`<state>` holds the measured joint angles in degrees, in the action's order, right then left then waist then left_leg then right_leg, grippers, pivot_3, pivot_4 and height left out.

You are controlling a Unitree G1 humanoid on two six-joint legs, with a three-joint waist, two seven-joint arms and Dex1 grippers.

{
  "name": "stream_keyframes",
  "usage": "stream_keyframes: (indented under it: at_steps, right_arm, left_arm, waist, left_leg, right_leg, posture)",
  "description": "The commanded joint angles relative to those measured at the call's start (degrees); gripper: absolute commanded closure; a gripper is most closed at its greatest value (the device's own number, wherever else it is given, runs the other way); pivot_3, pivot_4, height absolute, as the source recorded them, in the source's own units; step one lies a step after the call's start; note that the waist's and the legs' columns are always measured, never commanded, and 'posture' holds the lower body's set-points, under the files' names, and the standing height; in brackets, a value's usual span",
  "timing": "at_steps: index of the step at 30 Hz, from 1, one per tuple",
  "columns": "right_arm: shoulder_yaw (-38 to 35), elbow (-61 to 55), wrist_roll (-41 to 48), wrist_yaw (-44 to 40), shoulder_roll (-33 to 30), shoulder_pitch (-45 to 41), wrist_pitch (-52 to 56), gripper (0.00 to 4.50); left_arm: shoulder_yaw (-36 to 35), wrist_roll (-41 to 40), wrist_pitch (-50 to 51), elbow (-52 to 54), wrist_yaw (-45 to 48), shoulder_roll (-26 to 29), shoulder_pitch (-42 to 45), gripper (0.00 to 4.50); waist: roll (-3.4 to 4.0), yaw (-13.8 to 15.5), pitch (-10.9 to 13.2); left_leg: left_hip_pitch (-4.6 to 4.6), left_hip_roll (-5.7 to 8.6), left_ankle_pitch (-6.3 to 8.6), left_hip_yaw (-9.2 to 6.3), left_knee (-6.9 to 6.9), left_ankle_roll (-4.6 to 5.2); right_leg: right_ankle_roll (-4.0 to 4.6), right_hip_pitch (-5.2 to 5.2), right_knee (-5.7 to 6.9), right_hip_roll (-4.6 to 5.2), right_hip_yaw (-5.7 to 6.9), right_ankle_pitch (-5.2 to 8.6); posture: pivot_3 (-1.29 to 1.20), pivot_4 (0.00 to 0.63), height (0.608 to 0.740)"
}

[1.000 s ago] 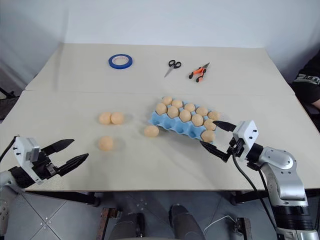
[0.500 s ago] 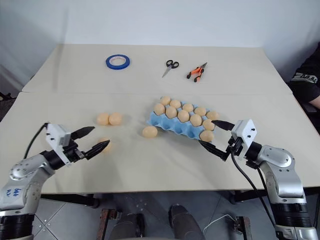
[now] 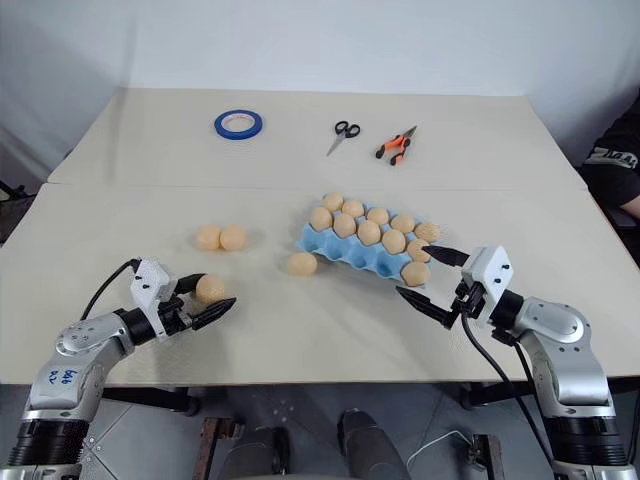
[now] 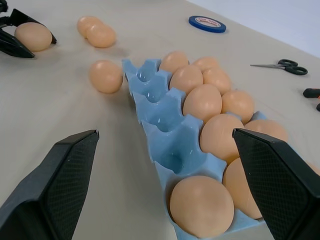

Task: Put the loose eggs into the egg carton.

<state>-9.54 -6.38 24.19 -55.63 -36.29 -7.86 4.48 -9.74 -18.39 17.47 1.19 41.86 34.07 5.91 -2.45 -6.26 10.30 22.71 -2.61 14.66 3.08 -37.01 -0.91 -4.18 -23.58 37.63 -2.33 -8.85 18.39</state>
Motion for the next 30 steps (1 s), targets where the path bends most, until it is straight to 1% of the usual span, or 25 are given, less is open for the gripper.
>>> stream_keyframes:
  at_steps: [1, 2, 4, 6, 13, 15, 18, 22, 25, 30]
  right_arm:
    - [-2.25, -1.43, 0.86, 0.74, -0.6, -0.1, -0.81, 0.0]
    - [-2.28, -1.43, 0.85, 0.8, -0.61, -0.08, -0.83, 0.0]
    - [-2.36, -1.49, 0.91, 0.83, -0.64, 0.01, -0.84, 0.0]
    - [-2.43, -1.52, 0.96, 0.84, -0.68, 0.1, -0.83, 0.0]
    - [-2.85, -1.52, 1.05, 0.95, -0.82, 0.16, -0.95, 0.0]
    - [-3.23, -1.64, 1.16, 1.02, -0.98, 0.22, -0.89, 0.0]
    - [-4.39, -2.44, 1.82, 0.57, -1.33, 0.95, -1.01, 0.0]
    - [-5.9, -4.1, 2.63, 0.12, -2.0, 2.86, -1.0, 0.0]
    - [-6.55, -4.43, 2.41, 0.33, -2.36, 3.88, -1.19, 0.0]
    - [-7.62, -5.83, 1.76, 2.87, -1.65, 5.47, -1.47, 0.0]
  left_arm:
    - [0.22, 0.9, -1.42, -0.83, -0.34, -0.08, 0.59, 1.6]
    - [0.23, 0.93, -1.3, -0.94, -0.28, -0.01, 0.76, 1.92]
    - [-0.02, 0.54, -1.0, -0.59, -0.27, 0.03, 1.11, 2.28]
    - [-0.02, 0.26, -1.33, -0.22, 0.24, 0.21, 1.47, 2.28]
    - [0.2, -4.9, 3.68, 4.89, 1.6, -1.04, 5.94, 2.28]
    - [1.15, -5.2, 2.79, 5.84, 2.36, -1.64, 8.28, 2.28]
    - [3.93, -5.28, 3.59, 5.41, 2.96, -3.21, 15.14, 2.28]
    - [8.36, -4.55, 2.26, 1.62, 4.36, -7.57, 24.94, 2.28]
    - [11.75, -3.35, 0.12, -2.45, 6.12, -11.33, 29.74, 2.28]
    - [17.43, -0.68, -5.8, -14.74, 9.21, -20.85, 38.26, 2.28]
  waist:
    - [0.0, 0.0, 0.0]
    - [0.0, 0.02, 0.0]
    - [0.0, 0.04, 0.0]
    - [0.0, 0.03, 0.0]
    - [0.0, 0.13, 0.0]
    - [0.0, 0.32, 0.0]
    - [0.0, 0.92, 0.01]
    - [0.0, 1.56, 0.01]
    - [0.01, 1.63, 0.01]
    - [0.01, 1.52, 0.02]
  left_leg:
    - [0.0, 0.0, 0.0, 0.0, 0.0, 0.0]
    - [0.0, 0.0, 0.0, 0.0, 0.01, 0.0]
    - [-0.01, 0.0, 0.0, 0.0, 0.02, 0.0]
    - [-0.01, 0.0, 0.0, 0.0, 0.02, 0.0]
    - [0.01, 0.0, 0.01, -0.01, 0.01, 0.0]
    - [0.03, 0.01, 0.01, -0.01, 0.01, 0.0]
    - [0.03, 0.05, 0.01, -0.01, -0.01, 0.0]
    - [0.03, 0.1, 0.01, -0.01, -0.06, 0.0]
    - [0.03, 0.21, 0.04, 0.01, -0.06, 0.06]
    - [0.03, 0.33, 0.09, 0.05, -0.07, 0.11]
  right_leg:
    - [0.0, 0.0, 0.0, 0.0, 0.0, 0.0]
    - [0.0, 0.0, 0.0, 0.0, 0.0, 0.0]
    - [0.0, 0.0, 0.0, 0.0, 0.0, 0.01]
    - [0.0, 0.0, 0.0, 0.0, 0.0, 0.01]
    - [-0.02, 0.0, 0.0, 0.01, 0.01, 0.02]
    - [-0.03, -0.01, 0.0, 0.01, 0.02, 0.02]
    - [-0.05, 0.0, 0.0, 0.01, 0.03, 0.03]
    - [-0.11, 0.02, 0.0, 0.0, 0.01, 0.02]
    - [-0.23, 0.05, -0.01, 0.03, -0.03, 0.05]
    - [-0.34, 0.04, 0.0, 0.05, -0.13, 0.1]
  posture:
    - [0.0, 0.15, 0.74]
    - [0.0, 0.15, 0.74]
    - [0.0, 0.15, 0.74]
    - [0.0, 0.15, 0.74]
    - [0.0, 0.15, 0.74]
    - [0.0, 0.15, 0.74]
    - [0.0, 0.15, 0.74]
    - [0.0, 0.15, 0.74]
    - [0.0, 0.15, 0.74]
    - [0.0, 0.15, 0.74]
